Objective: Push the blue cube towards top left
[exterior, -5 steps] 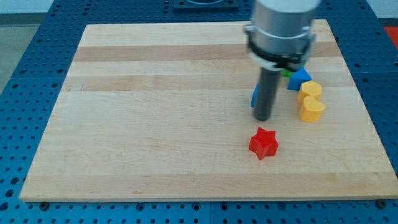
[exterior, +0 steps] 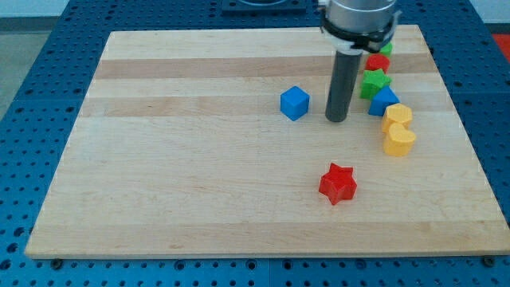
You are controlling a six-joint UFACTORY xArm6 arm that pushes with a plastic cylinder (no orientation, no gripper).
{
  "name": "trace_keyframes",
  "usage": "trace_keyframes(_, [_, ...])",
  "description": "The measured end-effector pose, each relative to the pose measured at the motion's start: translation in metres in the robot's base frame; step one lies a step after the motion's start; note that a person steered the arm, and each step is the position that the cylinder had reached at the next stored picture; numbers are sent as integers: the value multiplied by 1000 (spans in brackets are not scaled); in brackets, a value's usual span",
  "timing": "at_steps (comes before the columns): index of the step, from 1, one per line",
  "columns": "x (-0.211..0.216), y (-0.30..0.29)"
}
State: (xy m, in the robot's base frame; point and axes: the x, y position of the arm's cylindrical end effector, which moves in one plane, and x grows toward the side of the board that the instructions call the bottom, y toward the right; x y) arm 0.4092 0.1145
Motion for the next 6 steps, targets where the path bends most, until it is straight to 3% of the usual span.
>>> trace_keyframes(1, [-9, -36])
trace_keyframes(2, [-9, -129])
trace_keyframes(3, [-9, -159])
trace_keyframes(5, [-13, -31])
trace_keyframes(6, [-78, -28])
